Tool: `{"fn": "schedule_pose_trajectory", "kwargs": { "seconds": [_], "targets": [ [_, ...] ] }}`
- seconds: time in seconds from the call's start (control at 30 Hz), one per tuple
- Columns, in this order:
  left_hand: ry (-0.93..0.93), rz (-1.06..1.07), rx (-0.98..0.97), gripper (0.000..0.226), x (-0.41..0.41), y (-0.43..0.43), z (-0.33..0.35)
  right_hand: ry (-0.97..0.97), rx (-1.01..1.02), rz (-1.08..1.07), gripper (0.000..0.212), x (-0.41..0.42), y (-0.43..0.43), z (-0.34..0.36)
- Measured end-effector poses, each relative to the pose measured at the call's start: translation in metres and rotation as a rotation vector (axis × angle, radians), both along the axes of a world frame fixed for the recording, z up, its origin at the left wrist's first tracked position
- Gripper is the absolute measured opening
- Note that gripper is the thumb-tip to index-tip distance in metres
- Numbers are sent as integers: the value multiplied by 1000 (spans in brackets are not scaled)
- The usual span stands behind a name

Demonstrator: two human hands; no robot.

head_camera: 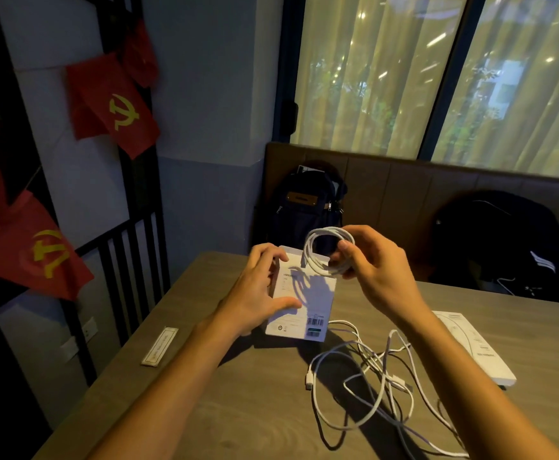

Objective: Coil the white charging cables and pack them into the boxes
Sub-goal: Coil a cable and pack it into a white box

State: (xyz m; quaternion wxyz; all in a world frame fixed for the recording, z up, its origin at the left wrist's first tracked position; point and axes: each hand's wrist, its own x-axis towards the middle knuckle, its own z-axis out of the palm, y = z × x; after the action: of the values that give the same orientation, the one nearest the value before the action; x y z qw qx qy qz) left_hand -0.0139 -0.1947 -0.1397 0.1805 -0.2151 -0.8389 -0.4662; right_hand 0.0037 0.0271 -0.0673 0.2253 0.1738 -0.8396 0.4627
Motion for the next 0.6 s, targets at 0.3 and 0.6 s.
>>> {"fn": "schedule_pose_trajectory", "kwargs": {
  "seconds": [0.3, 0.6],
  "targets": [
    [11, -72, 157, 53, 5, 4, 4, 49, 175, 63, 16, -32, -17, -3],
    [-118, -69, 236, 45, 2, -1, -1, 152, 336, 63, 30, -34, -19, -13]
  ]
}}
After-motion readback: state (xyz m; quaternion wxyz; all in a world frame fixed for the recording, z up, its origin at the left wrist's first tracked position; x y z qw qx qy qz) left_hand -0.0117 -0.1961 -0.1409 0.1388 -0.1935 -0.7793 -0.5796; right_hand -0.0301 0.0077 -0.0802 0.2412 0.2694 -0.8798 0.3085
